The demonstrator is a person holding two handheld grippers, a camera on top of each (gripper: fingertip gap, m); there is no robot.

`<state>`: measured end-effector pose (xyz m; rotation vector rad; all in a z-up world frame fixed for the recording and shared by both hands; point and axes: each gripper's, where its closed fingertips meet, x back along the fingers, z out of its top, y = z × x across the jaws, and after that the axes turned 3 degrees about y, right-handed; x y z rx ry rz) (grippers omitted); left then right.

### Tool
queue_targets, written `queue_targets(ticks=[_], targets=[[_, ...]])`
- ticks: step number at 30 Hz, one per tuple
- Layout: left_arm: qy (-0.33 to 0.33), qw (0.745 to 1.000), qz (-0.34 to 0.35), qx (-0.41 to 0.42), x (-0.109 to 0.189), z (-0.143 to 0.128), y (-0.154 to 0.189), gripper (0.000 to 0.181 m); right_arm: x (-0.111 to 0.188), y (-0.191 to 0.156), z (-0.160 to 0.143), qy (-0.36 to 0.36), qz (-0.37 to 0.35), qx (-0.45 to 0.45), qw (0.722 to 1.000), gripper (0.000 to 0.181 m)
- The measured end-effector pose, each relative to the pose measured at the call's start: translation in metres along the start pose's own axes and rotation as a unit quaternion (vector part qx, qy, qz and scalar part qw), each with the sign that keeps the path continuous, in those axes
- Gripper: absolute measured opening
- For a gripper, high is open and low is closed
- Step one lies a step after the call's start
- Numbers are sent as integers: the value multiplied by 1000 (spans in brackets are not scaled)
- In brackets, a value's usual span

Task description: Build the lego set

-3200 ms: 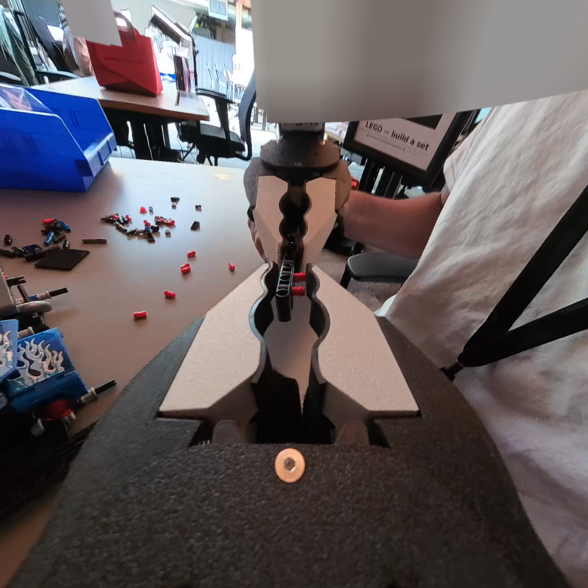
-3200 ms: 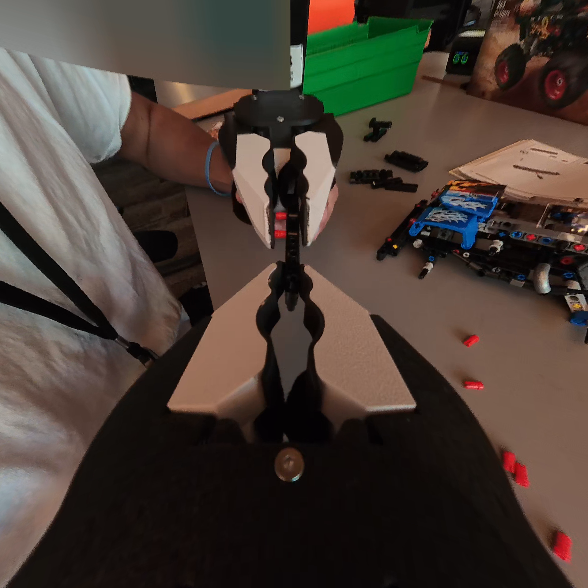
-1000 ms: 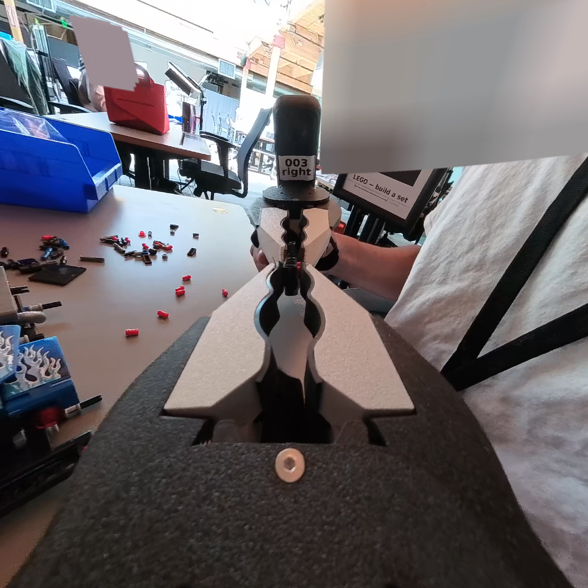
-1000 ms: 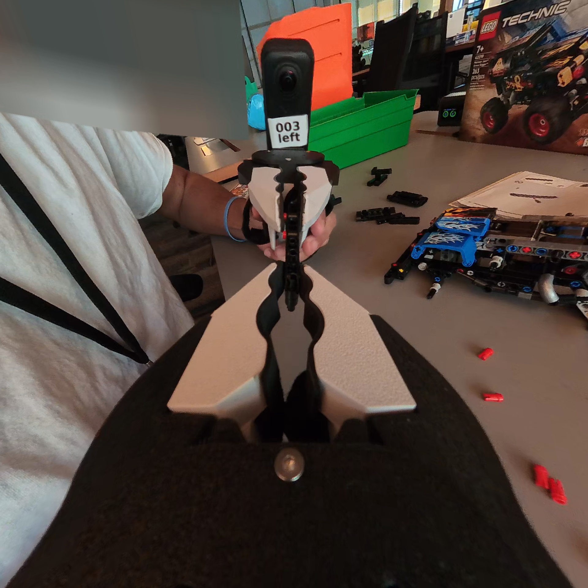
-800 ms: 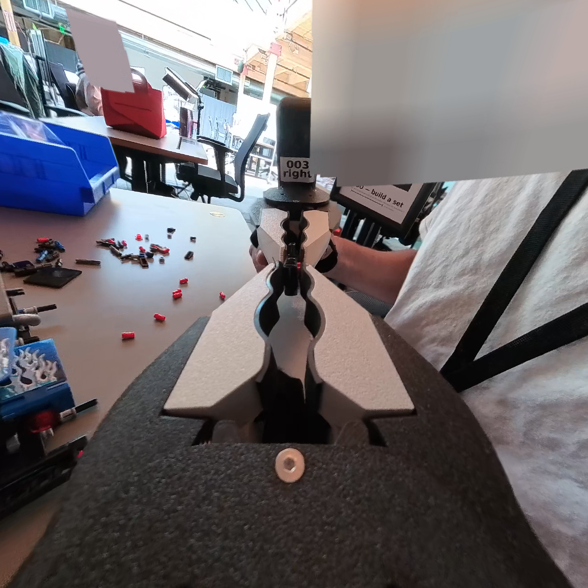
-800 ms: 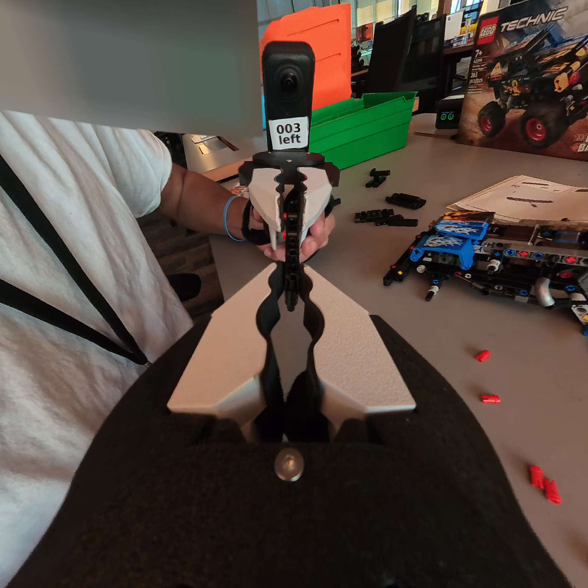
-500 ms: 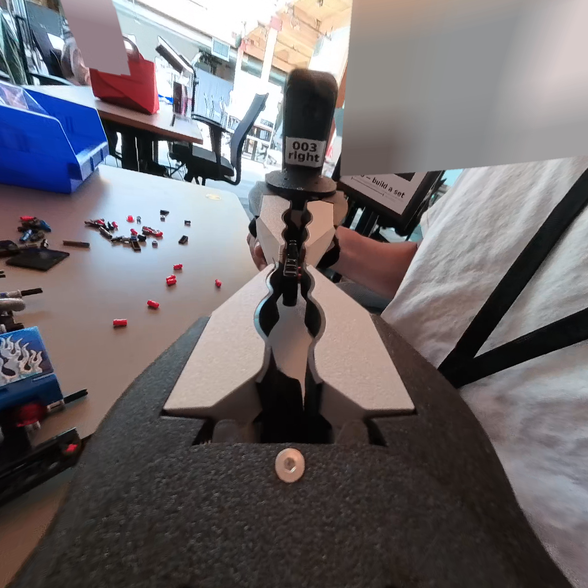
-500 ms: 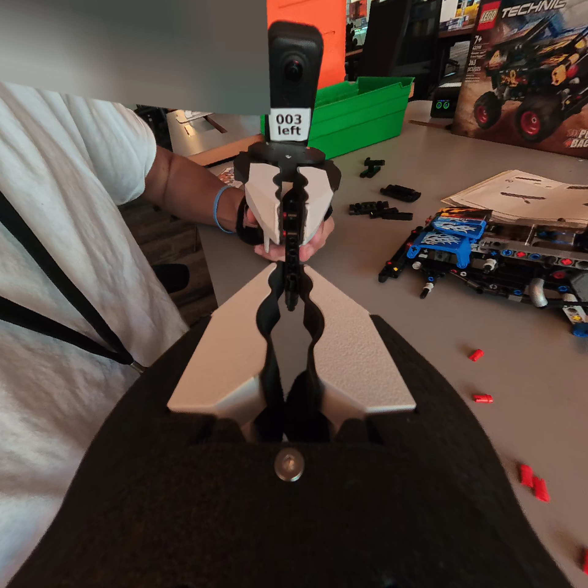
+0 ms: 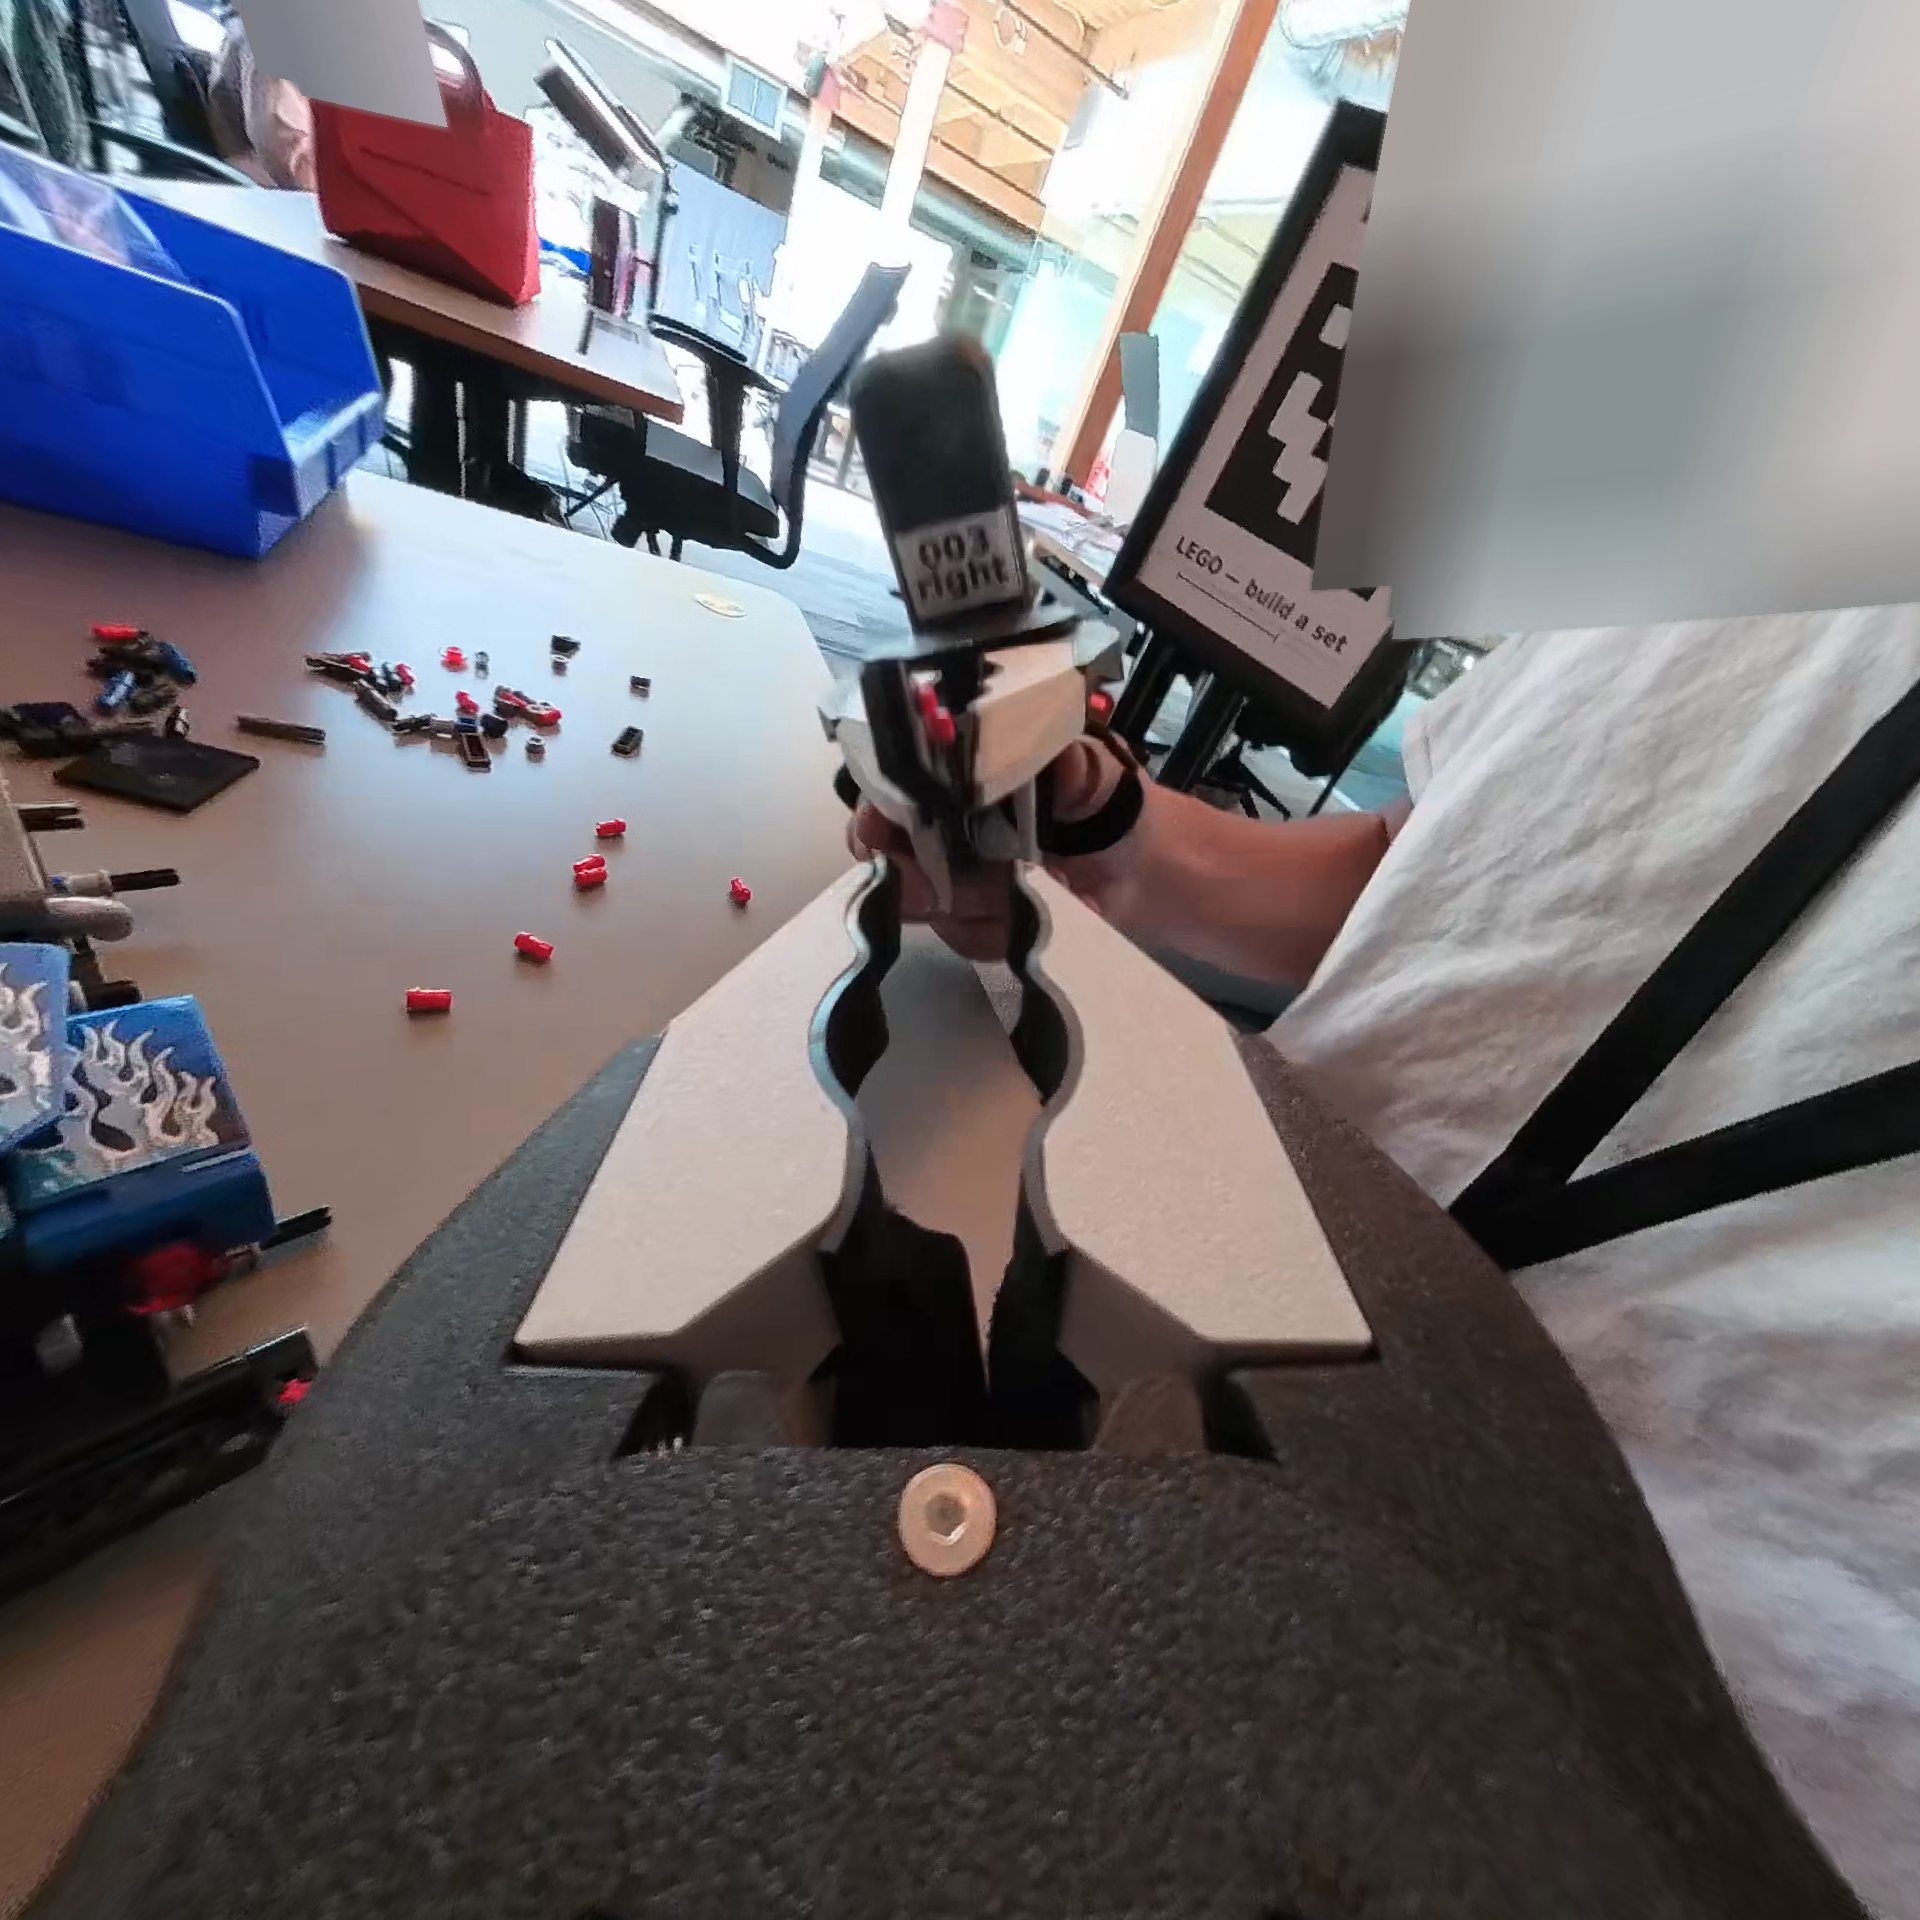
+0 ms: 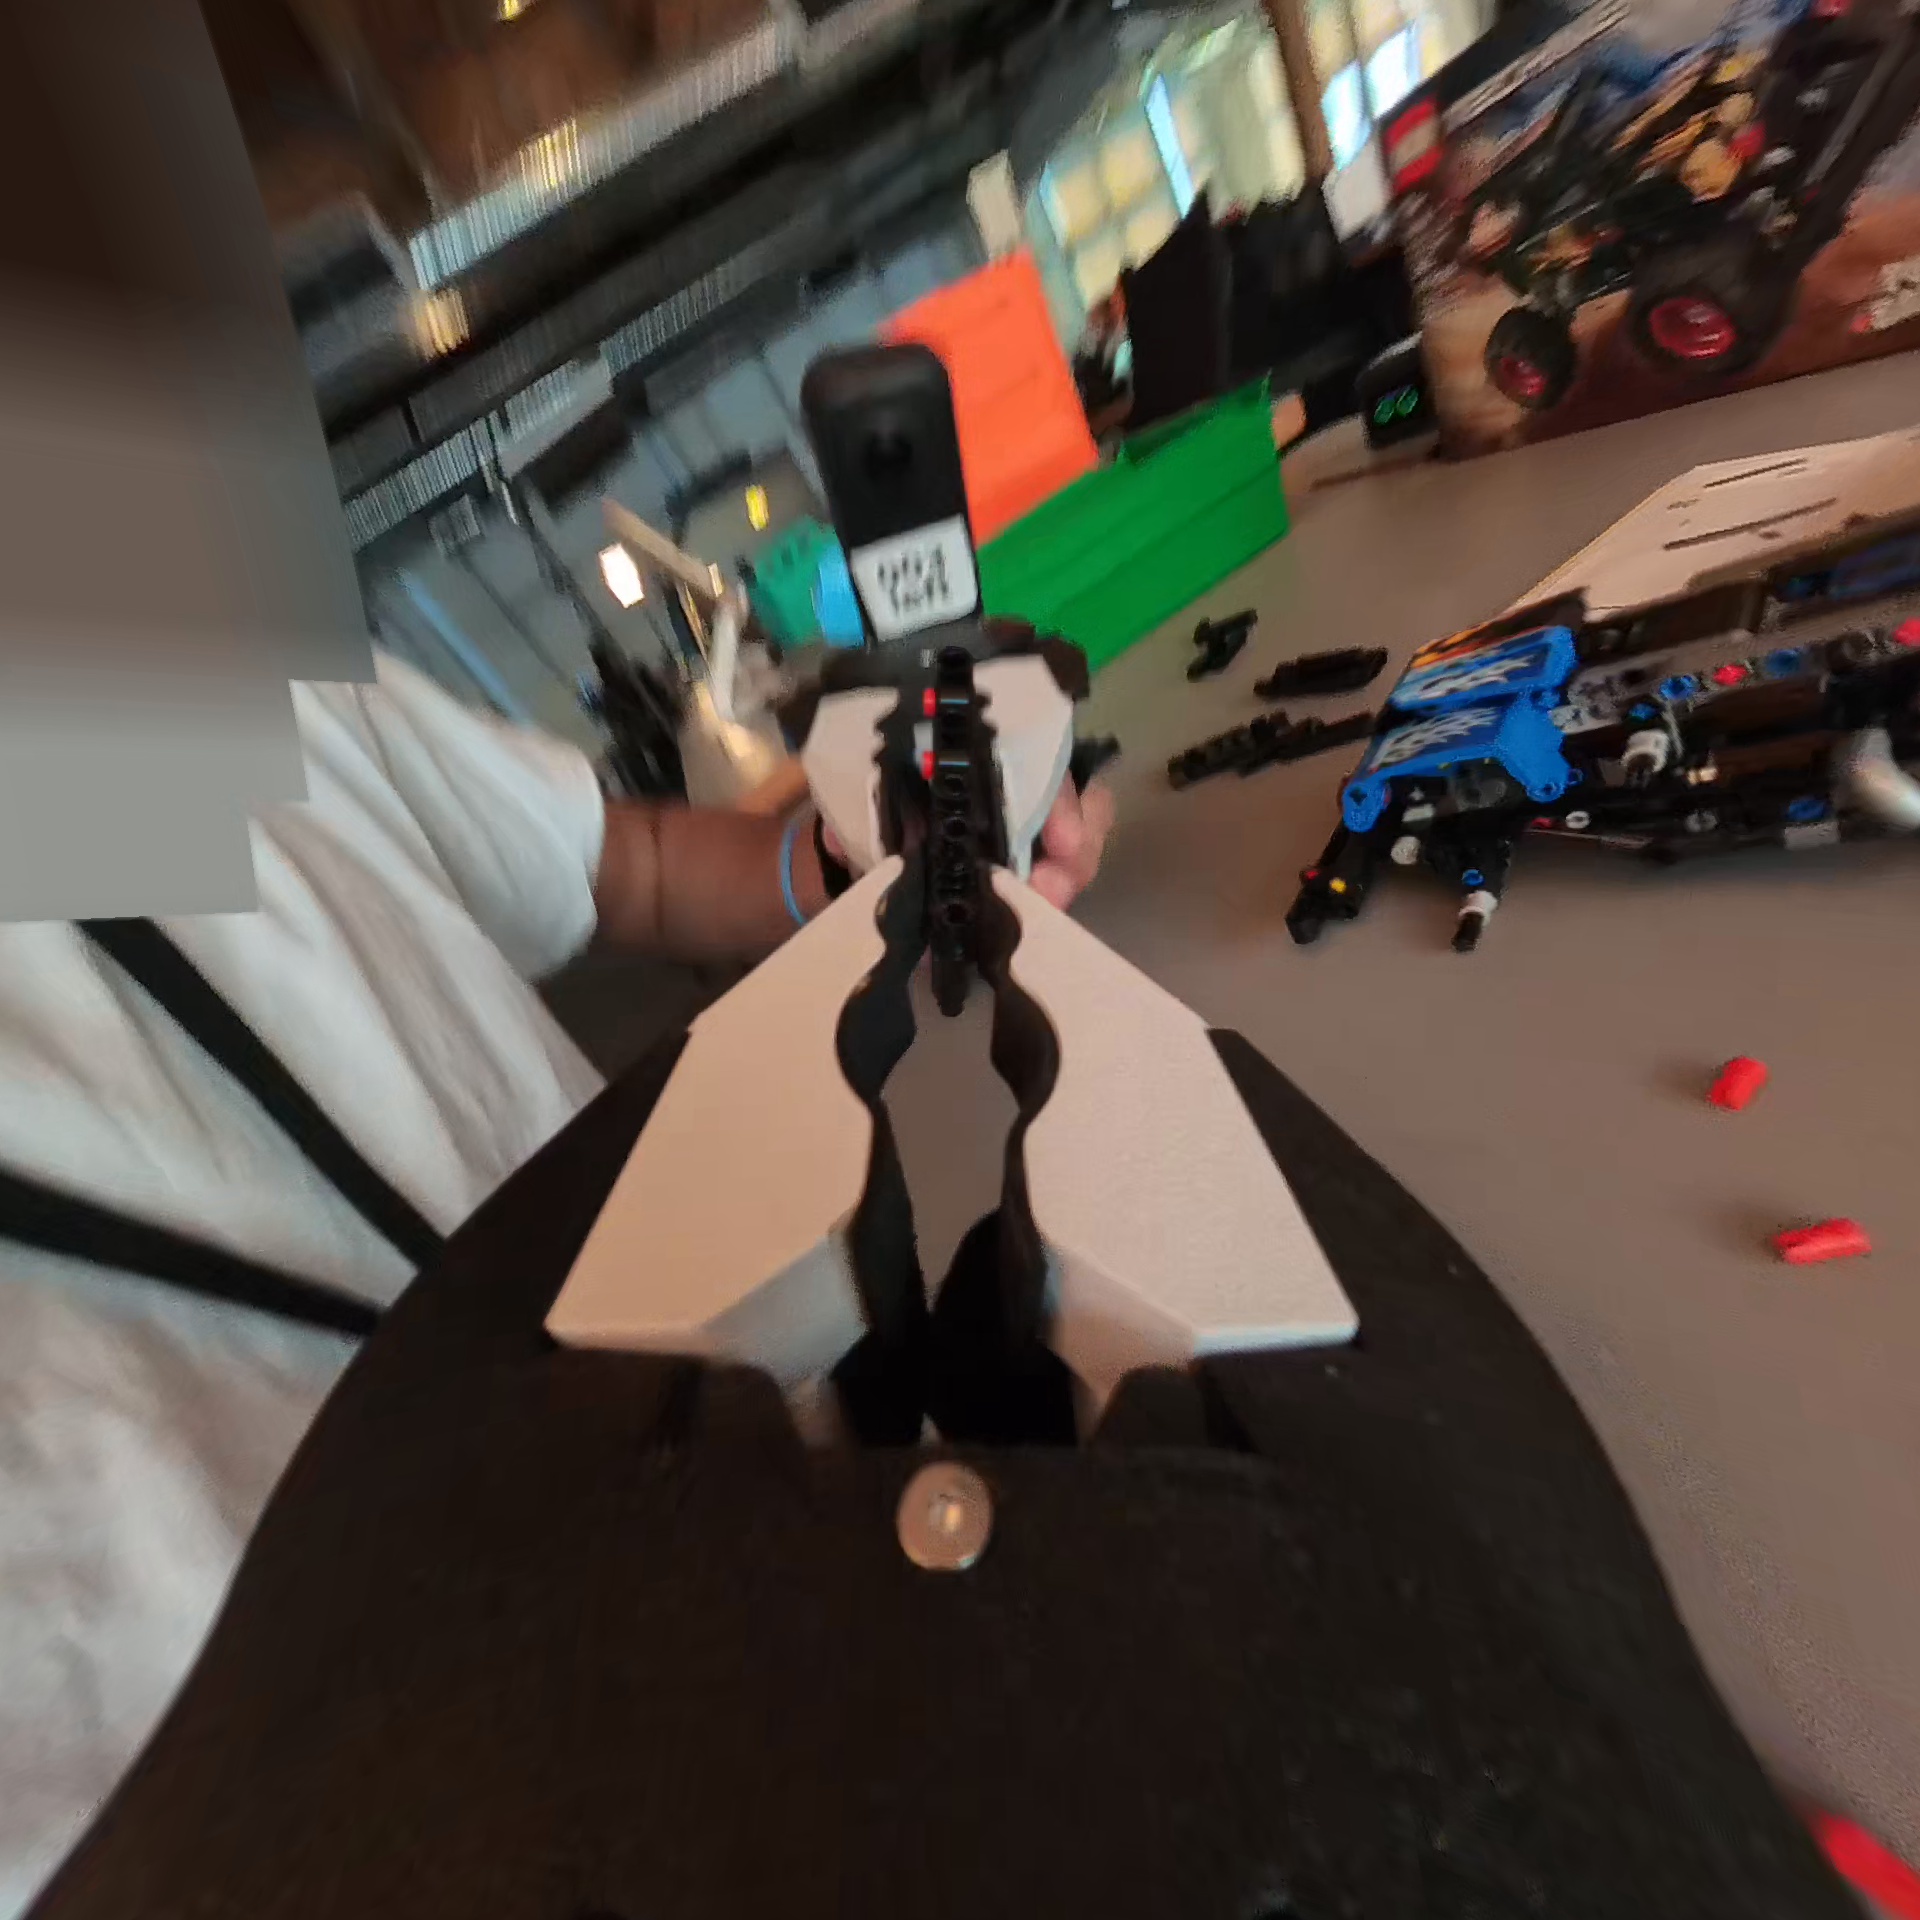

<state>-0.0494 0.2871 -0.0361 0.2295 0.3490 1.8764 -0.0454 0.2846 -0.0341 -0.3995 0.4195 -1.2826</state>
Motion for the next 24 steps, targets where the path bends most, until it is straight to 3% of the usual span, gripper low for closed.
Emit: queue_targets(ticks=[3,5,12,20,21,24], targets=[[38,999,4,28,-1,9,-1,7,-7,4,6,72,-10,-84,994,7],[57,997,4,45,1,14,-3,0,-12,3,7,108,-13,-98,989,7],[131,981,-29,142,13,33,-10,2,-20,4,12,167,-50,-99,980,7],[112,988,-20,106,17,31,-9,3,-44,-2,-1,139,-33,-138,980,7],[111,988,-17,106,18,32,-11,12,-43,-3,2,147,-28,-143,978,7],[90,992,-2,86,20,25,-17,18,-28,-2,22,225,11,-188,956,7]])
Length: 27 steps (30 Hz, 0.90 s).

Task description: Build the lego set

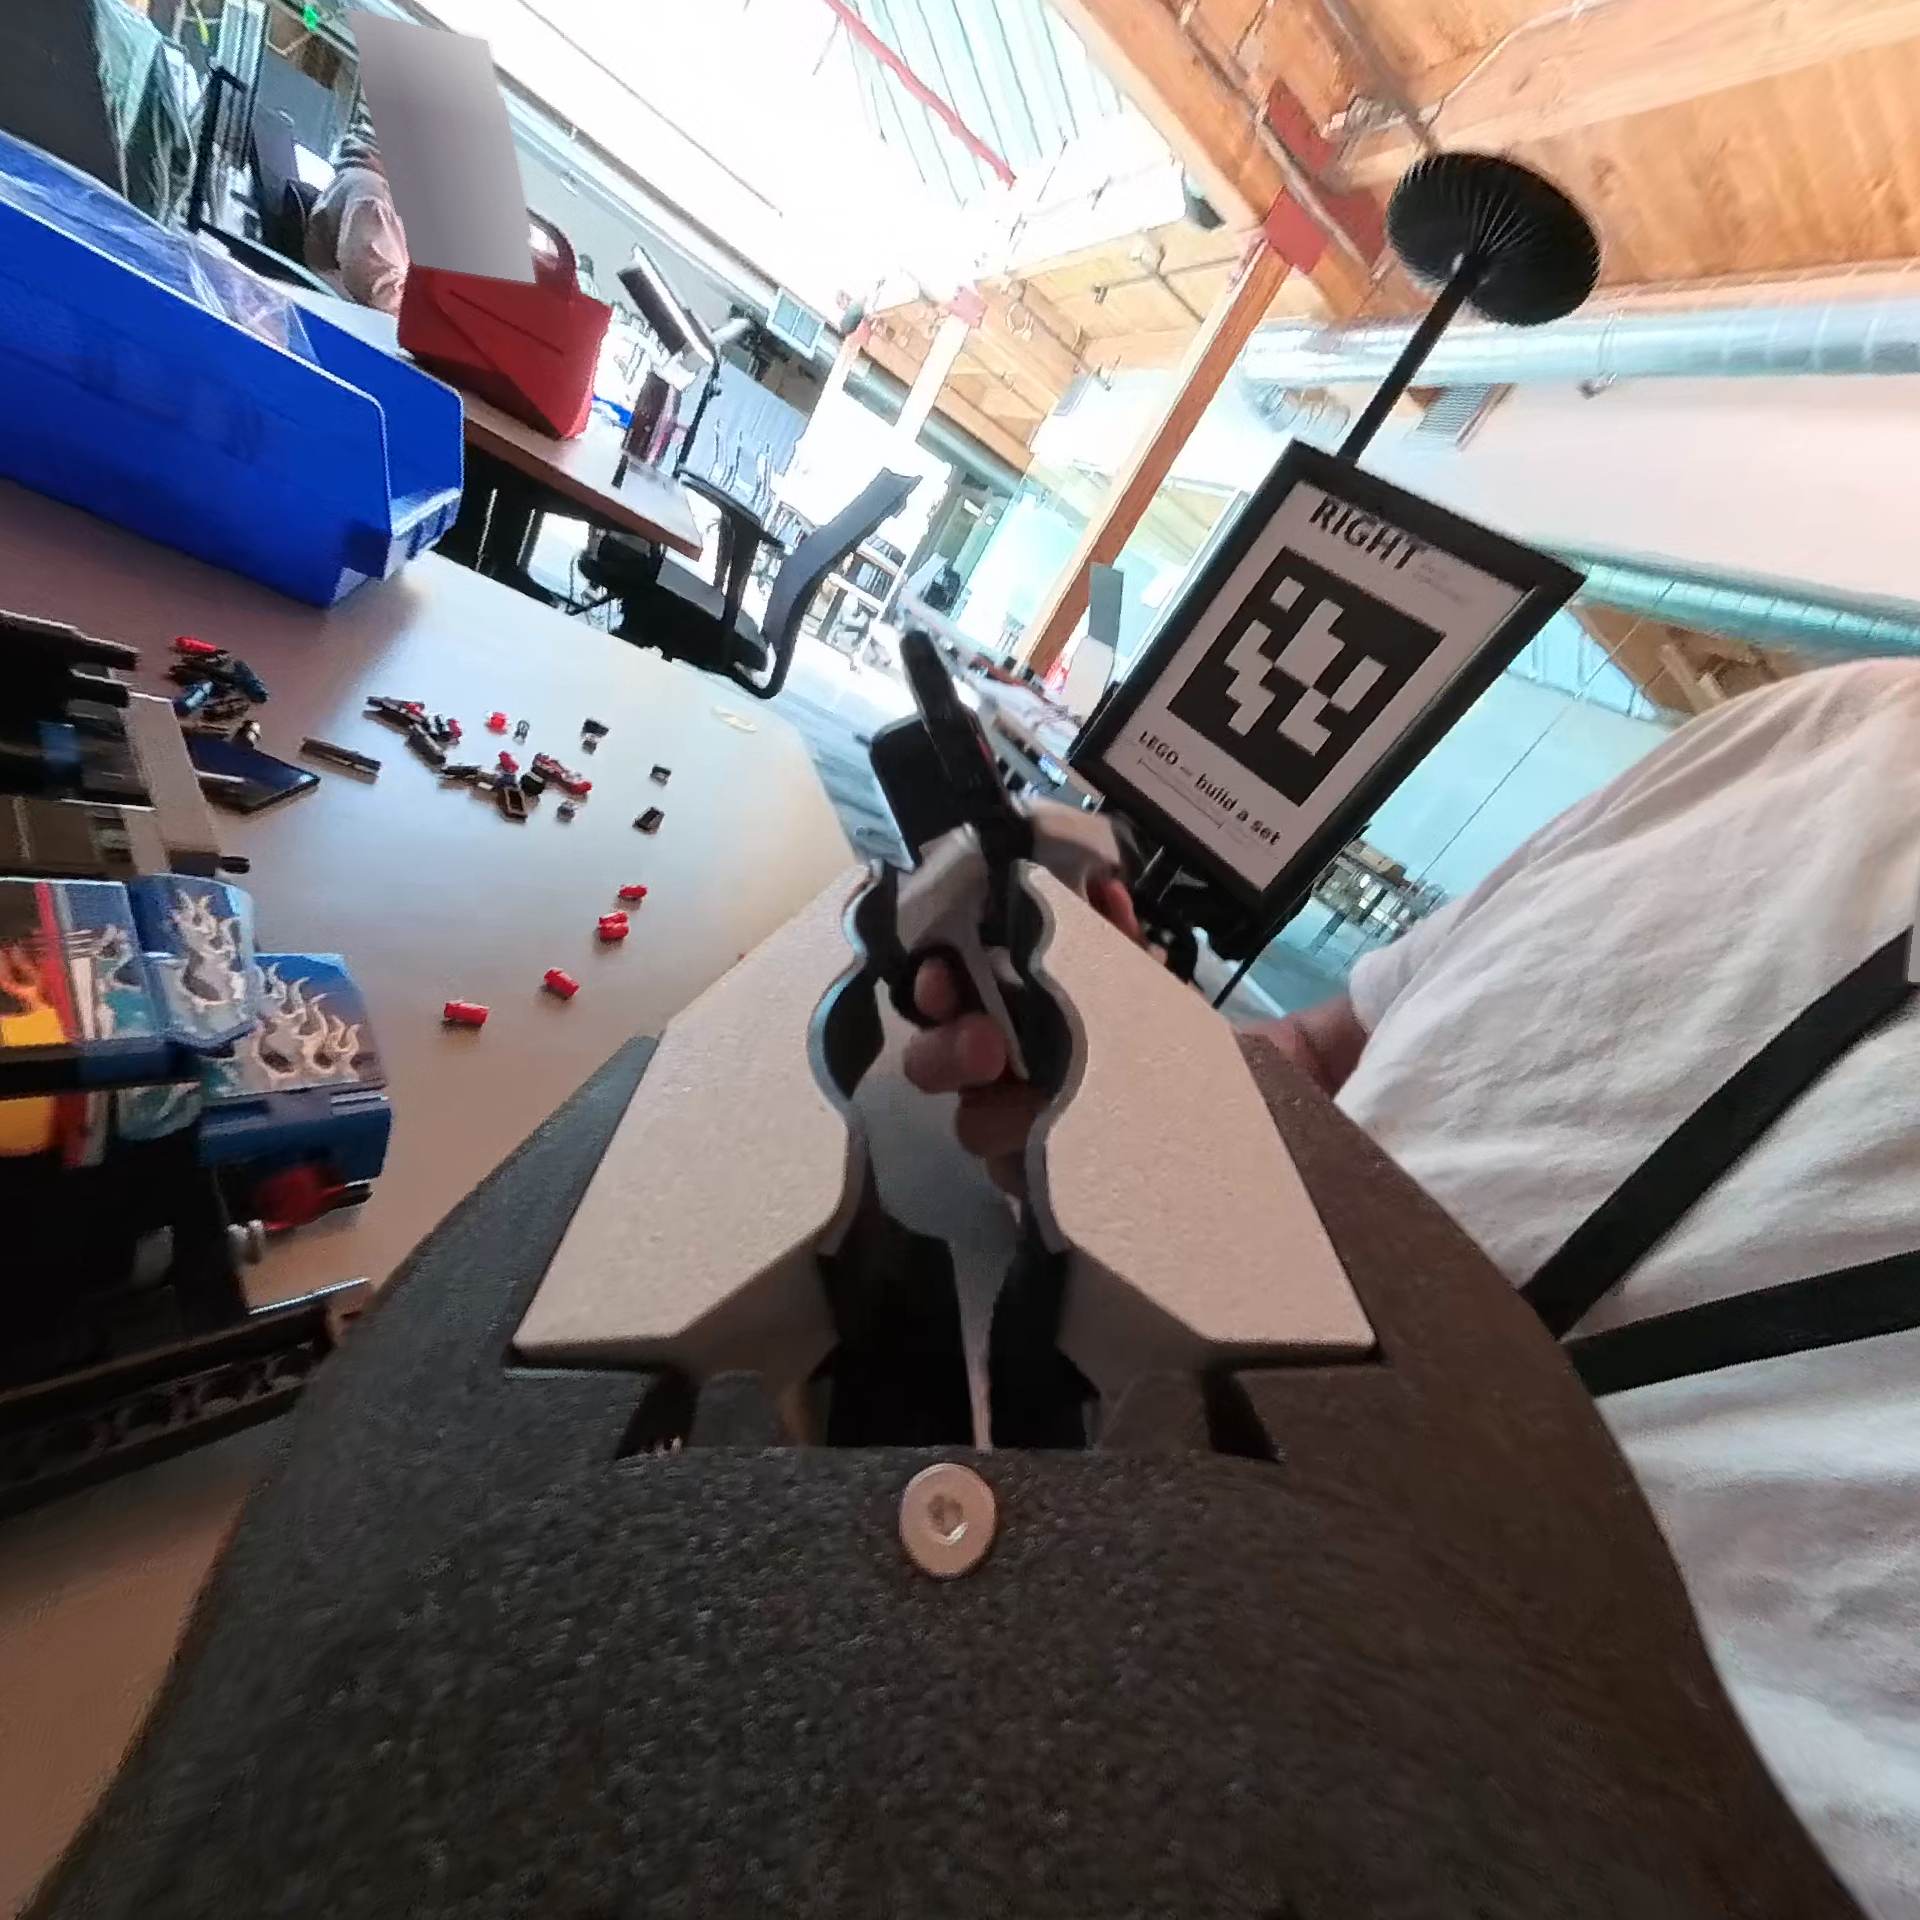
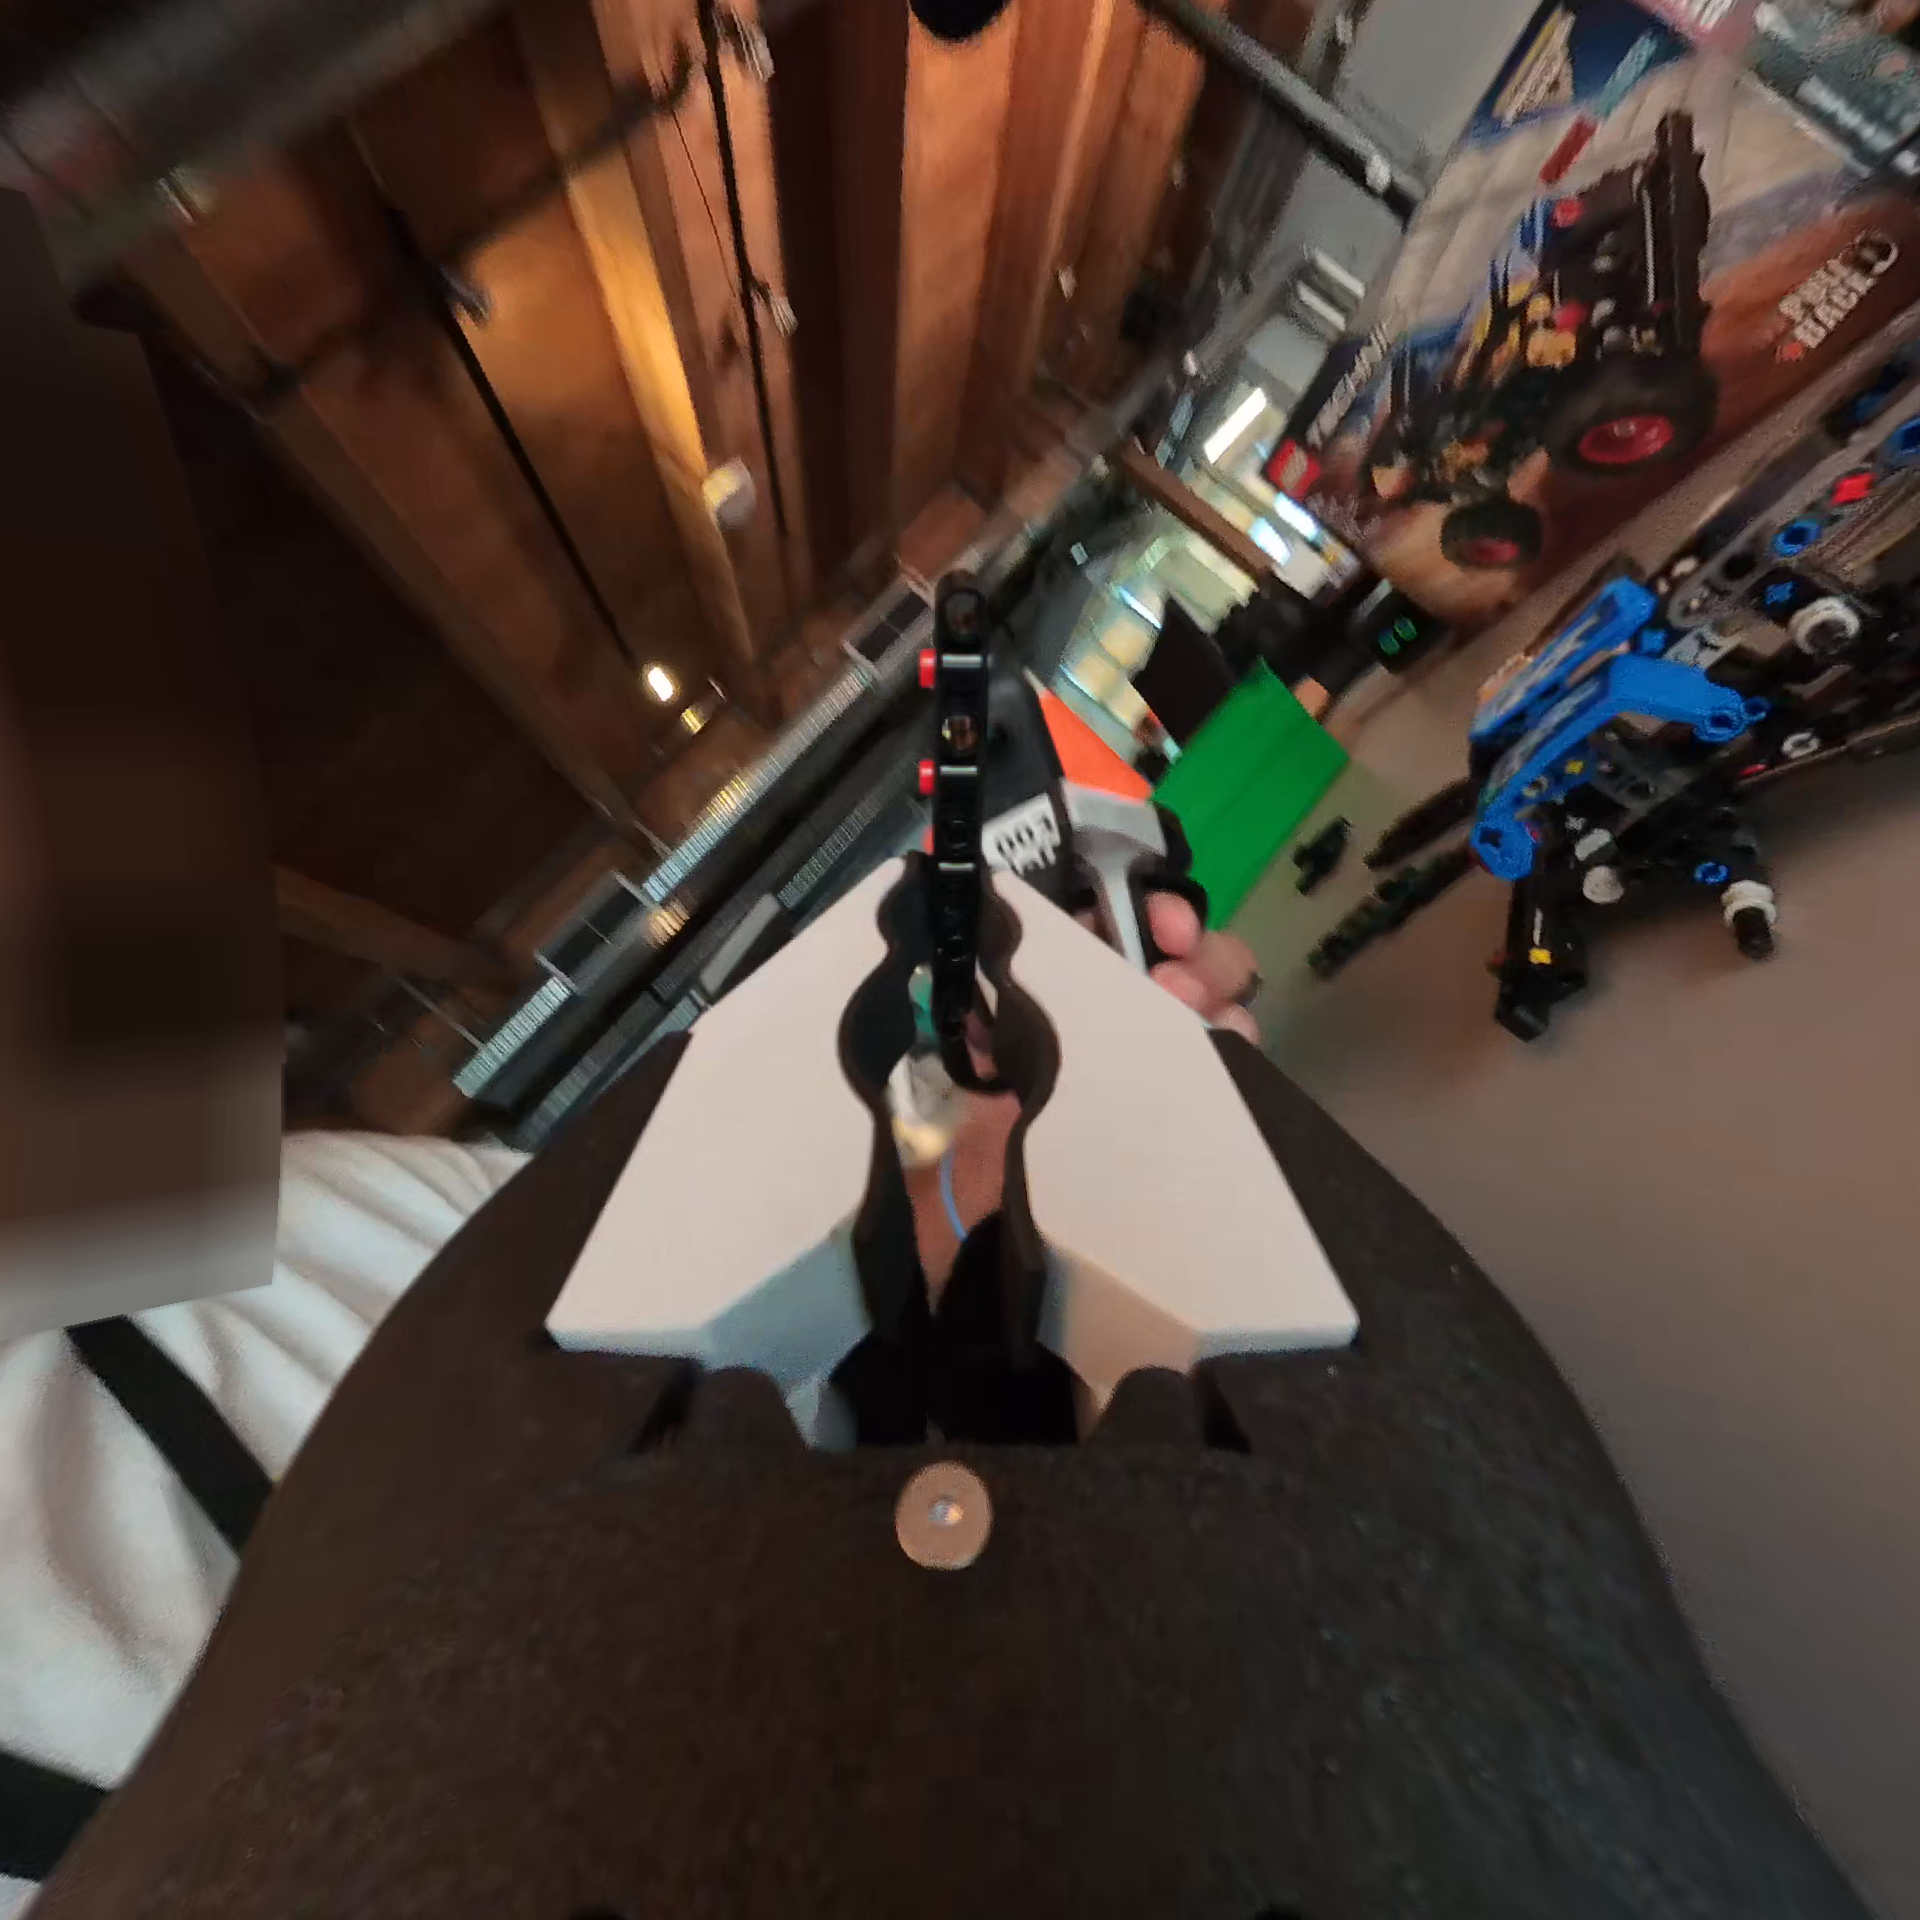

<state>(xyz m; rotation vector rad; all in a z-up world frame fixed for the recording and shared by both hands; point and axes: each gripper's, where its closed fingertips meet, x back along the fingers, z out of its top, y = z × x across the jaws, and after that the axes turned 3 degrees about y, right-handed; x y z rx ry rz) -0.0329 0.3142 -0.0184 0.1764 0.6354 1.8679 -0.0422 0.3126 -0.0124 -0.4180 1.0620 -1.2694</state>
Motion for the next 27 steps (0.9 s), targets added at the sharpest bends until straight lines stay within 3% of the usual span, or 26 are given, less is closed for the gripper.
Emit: queue_targets(ticks=[3,8,11,15,18,20,23,27], targets=[[-13,1000,-9,-4,-6,-8,7,19,4,3,10,36,5,-11,999,7],[-37,999,-15,-9,-18,-22,15,19,1,-1,6,36,-15,91,995,7],[-23,999,-5,-29,-18,-18,16,7,-1,-1,4,35,-18,96,995,7],[-47,998,-5,-39,-13,-24,15,5,4,-1,-4,-34,-16,108,993,10],[-83,996,-10,-29,-9,-31,13,5,15,0,13,-49,-32,152,987,23],[-109,994,-17,-20,-9,-39,12,6,21,1,23,-61,-35,160,985,23],[-128,992,-15,-9,-10,-47,10,6,25,2,17,-118,-28,138,983,9],[-68,998,-7,-12,-11,-29,10,7,25,6,26,-76,-34,109,991,9]])
